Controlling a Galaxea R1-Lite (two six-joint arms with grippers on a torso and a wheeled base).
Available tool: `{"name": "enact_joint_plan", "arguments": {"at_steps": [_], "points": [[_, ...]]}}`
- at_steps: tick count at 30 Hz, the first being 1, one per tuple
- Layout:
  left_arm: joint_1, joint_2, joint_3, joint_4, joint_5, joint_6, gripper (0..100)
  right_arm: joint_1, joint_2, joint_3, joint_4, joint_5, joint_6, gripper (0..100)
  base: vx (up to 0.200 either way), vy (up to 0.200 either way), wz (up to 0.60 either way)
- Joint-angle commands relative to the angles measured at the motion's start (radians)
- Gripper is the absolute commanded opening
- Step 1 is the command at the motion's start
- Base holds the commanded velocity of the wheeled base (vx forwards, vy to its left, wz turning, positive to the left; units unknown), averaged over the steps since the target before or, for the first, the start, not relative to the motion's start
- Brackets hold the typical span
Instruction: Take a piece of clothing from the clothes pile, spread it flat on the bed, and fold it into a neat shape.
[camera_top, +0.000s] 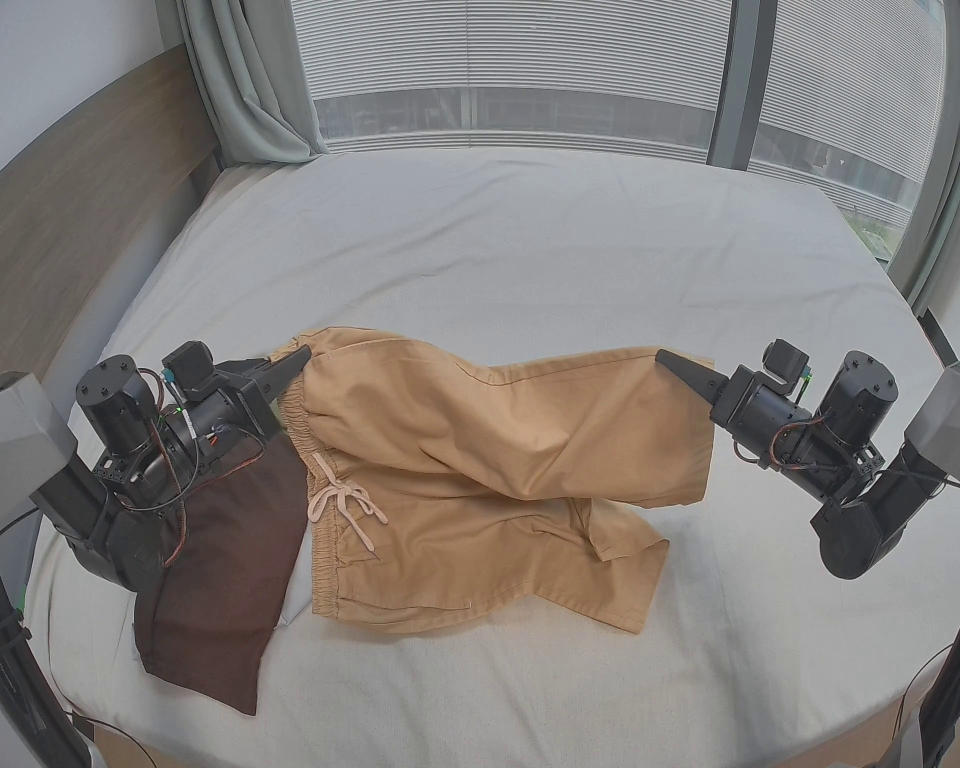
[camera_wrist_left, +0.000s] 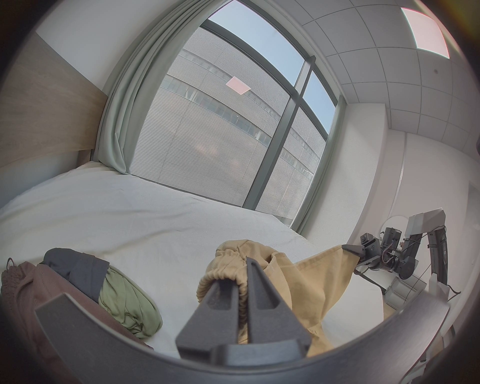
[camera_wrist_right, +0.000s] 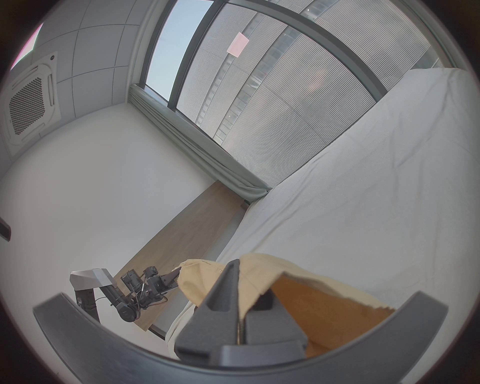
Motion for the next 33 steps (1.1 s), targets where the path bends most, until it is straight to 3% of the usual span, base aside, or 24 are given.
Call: {"name": "enact_joint_plan", "arguments": {"at_steps": [1, 33], "points": [[0.003, 0.003, 0.0, -0.001, 0.0, -0.001, 0, -0.016, -0.003, -0.014, 0.0, 0.001, -0.001, 0, 0.0, 0.0, 0.0], [0.035, 0.027, -0.008, -0.001, -0.002, -0.001, 0, -0.09, -0.014, -0.042, 0.0, 0.004, -0.001, 0, 0.0, 0.0, 0.0]]}}
